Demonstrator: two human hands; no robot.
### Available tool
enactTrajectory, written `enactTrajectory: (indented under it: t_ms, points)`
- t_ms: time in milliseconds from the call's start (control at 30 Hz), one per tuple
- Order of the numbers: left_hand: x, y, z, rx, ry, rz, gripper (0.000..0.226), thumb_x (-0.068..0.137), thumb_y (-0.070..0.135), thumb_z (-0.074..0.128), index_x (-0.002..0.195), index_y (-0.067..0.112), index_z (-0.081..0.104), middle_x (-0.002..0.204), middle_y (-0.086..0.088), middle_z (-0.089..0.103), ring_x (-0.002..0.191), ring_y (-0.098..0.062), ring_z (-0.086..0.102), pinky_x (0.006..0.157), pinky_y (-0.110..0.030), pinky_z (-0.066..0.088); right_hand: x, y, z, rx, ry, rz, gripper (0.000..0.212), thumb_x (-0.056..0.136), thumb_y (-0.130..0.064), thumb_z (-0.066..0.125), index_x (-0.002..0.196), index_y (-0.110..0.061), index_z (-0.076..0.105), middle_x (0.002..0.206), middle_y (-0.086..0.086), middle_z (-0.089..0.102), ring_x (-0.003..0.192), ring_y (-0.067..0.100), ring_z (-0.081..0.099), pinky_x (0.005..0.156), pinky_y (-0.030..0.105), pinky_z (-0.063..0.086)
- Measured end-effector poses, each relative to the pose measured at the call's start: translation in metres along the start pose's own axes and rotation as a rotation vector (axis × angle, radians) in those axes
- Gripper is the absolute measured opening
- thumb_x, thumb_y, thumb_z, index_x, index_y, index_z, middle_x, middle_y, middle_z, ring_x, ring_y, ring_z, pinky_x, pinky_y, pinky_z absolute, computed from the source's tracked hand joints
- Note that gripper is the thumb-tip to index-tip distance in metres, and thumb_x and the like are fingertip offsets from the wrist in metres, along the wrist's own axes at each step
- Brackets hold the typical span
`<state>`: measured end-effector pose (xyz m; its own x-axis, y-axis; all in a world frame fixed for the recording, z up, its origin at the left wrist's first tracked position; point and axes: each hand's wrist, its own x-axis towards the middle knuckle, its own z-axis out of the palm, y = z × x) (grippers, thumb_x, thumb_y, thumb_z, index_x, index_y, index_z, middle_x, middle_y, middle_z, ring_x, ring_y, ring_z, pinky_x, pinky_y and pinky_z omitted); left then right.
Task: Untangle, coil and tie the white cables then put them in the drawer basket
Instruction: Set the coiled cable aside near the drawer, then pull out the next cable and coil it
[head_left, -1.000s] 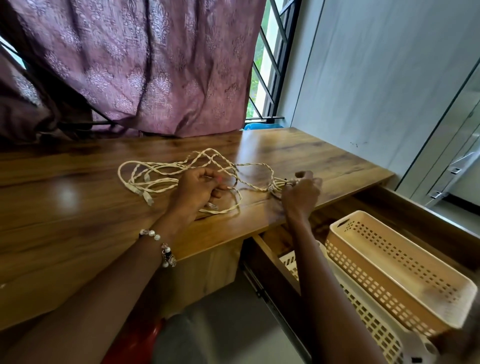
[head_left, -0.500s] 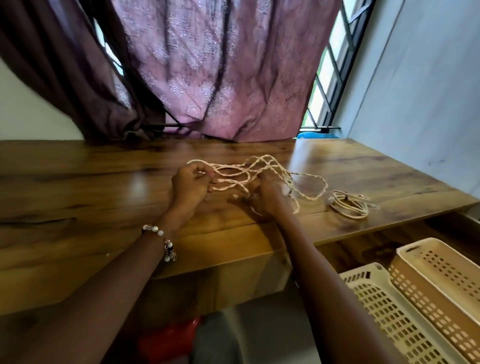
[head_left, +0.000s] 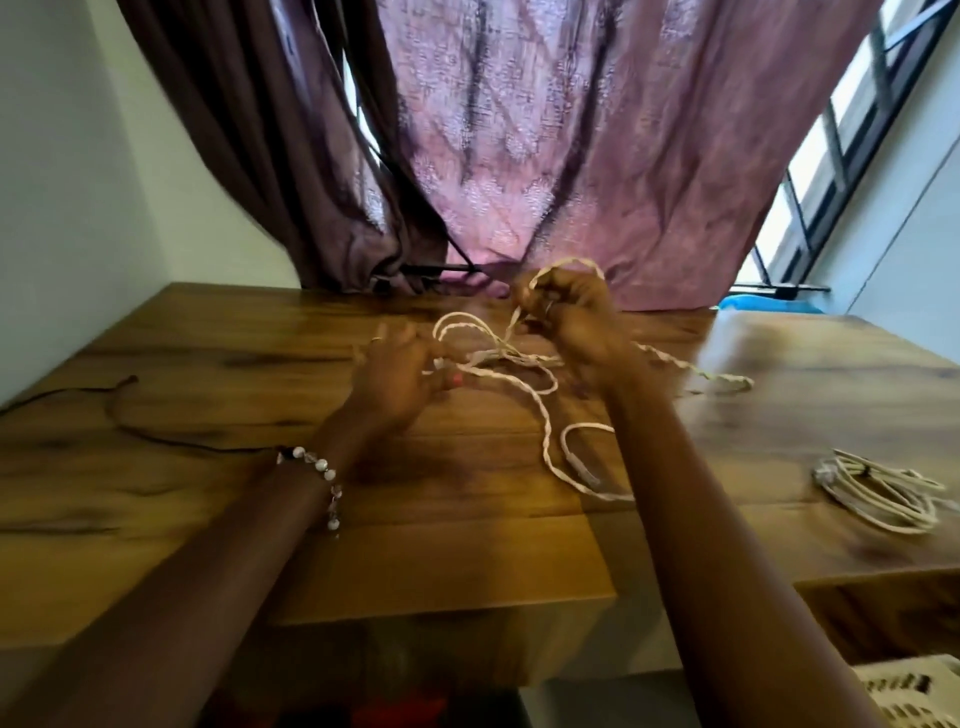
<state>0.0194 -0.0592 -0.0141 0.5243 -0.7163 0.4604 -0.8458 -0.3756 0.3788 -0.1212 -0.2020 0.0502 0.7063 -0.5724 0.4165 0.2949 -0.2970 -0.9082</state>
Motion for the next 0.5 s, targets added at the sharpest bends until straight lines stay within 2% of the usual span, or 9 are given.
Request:
enactTrajectory:
  t_ms: [100, 167, 200, 267, 300, 333, 400, 433, 500]
  points:
    - [0.009, -0.015, -0.005, -0.024, -0.072, 0.033, 0.028, 0.080, 0.042, 0.067, 0.108, 0.039, 0.067, 0.103, 0.010, 0.070, 0.103, -0.018, 0.060, 0.078, -0.031, 0.032, 0.015, -0.019, -0.007, 0.217, 0.076, 0.043, 0.019, 0.089, 0.011, 0.051, 0.078, -0.002, 0.060, 0.064, 0.001, 0.067, 0.060, 0.012, 0.063, 0.052, 0.022, 0.051]
    - [0.015, -0.018, -0.007, -0.165, -0.061, 0.071, 0.033, 0.079, 0.042, 0.068, 0.112, 0.039, 0.065, 0.088, 0.007, 0.071, 0.085, -0.010, 0.065, 0.073, -0.029, 0.044, 0.024, -0.031, -0.013, 0.413, 0.154, 0.073, 0.030, 0.086, 0.019, 0.042, 0.070, -0.002, 0.055, 0.068, 0.006, 0.065, 0.065, 0.014, 0.065, 0.054, 0.022, 0.052]
    - [0.018, -0.015, -0.009, -0.283, -0.076, 0.068, 0.031, 0.082, 0.035, 0.069, 0.112, 0.034, 0.066, 0.085, 0.004, 0.071, 0.074, -0.001, 0.064, 0.067, -0.021, 0.046, 0.029, -0.035, -0.015, 0.511, 0.191, 0.102, 0.033, 0.085, 0.022, 0.037, 0.068, -0.003, 0.052, 0.069, 0.007, 0.064, 0.068, 0.015, 0.066, 0.056, 0.022, 0.053]
    - [0.025, -0.001, -0.013, -0.435, -0.061, 0.067, 0.023, 0.084, 0.023, 0.071, 0.107, 0.021, 0.071, 0.087, -0.004, 0.072, 0.065, 0.008, 0.061, 0.058, -0.007, 0.042, 0.038, -0.037, -0.015, 0.659, 0.254, 0.161, 0.032, 0.087, 0.022, 0.039, 0.066, -0.001, 0.050, 0.068, 0.008, 0.061, 0.072, 0.018, 0.065, 0.056, 0.022, 0.055]
    - [0.029, 0.005, -0.017, -0.408, -0.002, 0.091, 0.023, 0.082, 0.029, 0.072, 0.103, 0.021, 0.073, 0.089, -0.003, 0.071, 0.068, 0.007, 0.061, 0.062, -0.009, 0.043, 0.039, -0.037, -0.012, 0.693, 0.277, 0.185, 0.030, 0.087, 0.021, 0.043, 0.066, 0.001, 0.051, 0.067, 0.009, 0.059, 0.074, 0.019, 0.064, 0.056, 0.023, 0.055]
    - [0.036, 0.006, -0.018, -0.333, 0.058, 0.122, 0.030, 0.077, 0.043, 0.072, 0.101, 0.025, 0.074, 0.094, -0.002, 0.071, 0.078, 0.002, 0.061, 0.073, -0.019, 0.047, 0.040, -0.037, -0.010, 0.699, 0.284, 0.210, 0.028, 0.088, 0.020, 0.045, 0.067, 0.002, 0.052, 0.066, 0.009, 0.059, 0.075, 0.019, 0.063, 0.055, 0.023, 0.055]
    - [0.044, 0.012, -0.025, -0.164, 0.034, 0.150, 0.051, 0.066, 0.066, 0.063, 0.106, 0.035, 0.072, 0.113, -0.001, 0.063, 0.106, -0.017, 0.054, 0.093, -0.036, 0.043, 0.040, -0.035, -0.006, 0.653, 0.252, 0.250, 0.027, 0.087, 0.021, 0.045, 0.069, 0.004, 0.053, 0.063, 0.009, 0.062, 0.074, 0.019, 0.063, 0.055, 0.024, 0.056]
    - [0.047, 0.017, -0.028, -0.173, -0.047, 0.159, 0.055, 0.067, 0.068, 0.062, 0.111, 0.036, 0.069, 0.122, -0.001, 0.059, 0.115, -0.021, 0.050, 0.099, -0.041, 0.040, 0.039, -0.036, -0.005, 0.614, 0.227, 0.259, 0.028, 0.087, 0.021, 0.044, 0.068, 0.003, 0.053, 0.063, 0.009, 0.062, 0.072, 0.020, 0.064, 0.055, 0.025, 0.056]
    - [0.051, 0.028, -0.030, -0.345, -0.229, 0.205, 0.042, 0.079, 0.046, 0.070, 0.116, 0.026, 0.068, 0.129, -0.008, 0.059, 0.124, -0.025, 0.051, 0.104, -0.044, 0.041, 0.039, -0.040, -0.004, 0.527, 0.167, 0.238, 0.034, 0.085, 0.024, 0.039, 0.063, 0.001, 0.053, 0.064, 0.008, 0.062, 0.069, 0.021, 0.067, 0.058, 0.025, 0.056]
